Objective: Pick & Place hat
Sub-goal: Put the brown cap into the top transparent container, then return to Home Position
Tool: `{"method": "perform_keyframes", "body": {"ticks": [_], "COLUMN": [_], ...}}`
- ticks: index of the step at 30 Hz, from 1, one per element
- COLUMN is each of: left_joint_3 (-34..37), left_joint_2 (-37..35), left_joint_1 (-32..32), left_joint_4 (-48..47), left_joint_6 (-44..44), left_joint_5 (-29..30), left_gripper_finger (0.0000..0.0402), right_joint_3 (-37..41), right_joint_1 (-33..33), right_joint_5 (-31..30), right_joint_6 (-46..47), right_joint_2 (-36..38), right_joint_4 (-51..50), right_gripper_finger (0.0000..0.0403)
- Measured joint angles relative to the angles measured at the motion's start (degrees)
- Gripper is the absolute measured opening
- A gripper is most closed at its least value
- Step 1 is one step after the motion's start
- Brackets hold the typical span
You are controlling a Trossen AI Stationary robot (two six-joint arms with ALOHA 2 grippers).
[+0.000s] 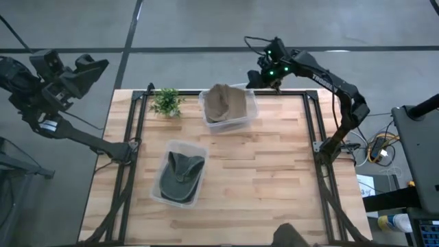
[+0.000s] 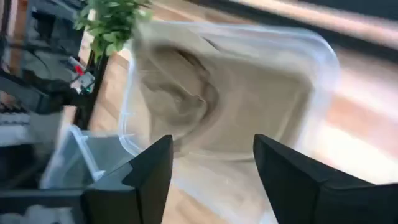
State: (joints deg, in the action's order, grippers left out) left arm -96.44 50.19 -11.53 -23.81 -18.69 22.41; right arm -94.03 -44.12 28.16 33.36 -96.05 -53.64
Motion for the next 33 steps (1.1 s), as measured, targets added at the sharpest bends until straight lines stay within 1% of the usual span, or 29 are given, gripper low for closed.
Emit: {"method": "perform_keyframes", "body": {"ticks": [2, 5, 8, 11, 13, 14, 16, 19, 22, 25, 27, 29, 32, 33], "left_joint_3": [-0.02, -0.12, -0.25, -0.26, -0.26, -0.26, -0.26, -0.26, -0.16, 0.11, 0.11, 0.13, 0.13, 0.13], "left_joint_2": [-0.07, -0.21, -0.37, -0.68, -0.81, -0.85, -0.9, -1.01, -0.97, -0.22, 0.61, 1.35, 2.45, 2.75], "left_joint_1": [0.0, -0.02, -0.02, -0.02, -0.02, -0.02, -0.02, -0.02, -0.02, 0.0, 0.0, 0.0, 0.0, 0.0], "left_joint_4": [-0.04, -0.09, -0.06, -0.26, -0.31, -0.28, -0.56, -3.89, -9.65, -12.54, -12.7, -12.71, -12.83, -13.07], "left_joint_6": [0.55, 1.36, 2.44, 2.49, 2.51, 2.51, 2.51, 3.36, 3.75, 4.61, 7.48, 9.58, 8.76, 8.5], "left_joint_5": [-0.02, 0.13, 0.54, 0.62, 1.17, 1.24, 1.27, 1.96, 5.98, 9.14, 10.09, 10.12, 10.08, 10.06], "left_gripper_finger": [0.0197, 0.0197, 0.0197, 0.0197, 0.0197, 0.0197, 0.0197, 0.0197, 0.0187, 0.016, 0.013, 0.0089, 0.0022, 0.0012], "right_joint_3": [-1.77, -2.85, -4.32, -6.89, -9.06, -10.37, -13.42, -18.19, -20.93, -19.52, -16.35, -11.88, -3.09, 0.04], "right_joint_1": [1.99, 4.94, 7.38, 9.55, 10.19, 10.25, 10.13, 11.36, 15.02, 19.64, 22.57, 25.54, 29.87, 31.1], "right_joint_5": [-3.71, -8.55, -11.95, -14.99, -14.84, -12.89, -10.1, -10.44, -10.32, -9.91, -9.81, -9.4, -9.01, -8.96], "right_joint_6": [-2.67, -5.89, -7.43, -9.62, -9.02, -8.48, -8.5, -13.75, -17.63, -21.56, -22.55, -22.57, -21.62, -21.98], "right_joint_2": [-0.51, -2.64, -6.25, -10.62, -14.46, -16.72, -20.38, -21.48, -18.71, -14.77, -10.73, -5.85, 1.74, 4.08], "right_joint_4": [0.16, 0.24, 0.69, 1.7, 0.75, -0.57, -3.94, -6.24, -4.36, 2.54, 9.59, 18.16, 31.72, 34.88], "right_gripper_finger": [0.0211, 0.0183, 0.0139, 0.0085, 0.0045, 0.0026, 0.0015, 0.0009, 0.0008, 0.0008, 0.0008, 0.0008, 0.0008, 0.0008]}}
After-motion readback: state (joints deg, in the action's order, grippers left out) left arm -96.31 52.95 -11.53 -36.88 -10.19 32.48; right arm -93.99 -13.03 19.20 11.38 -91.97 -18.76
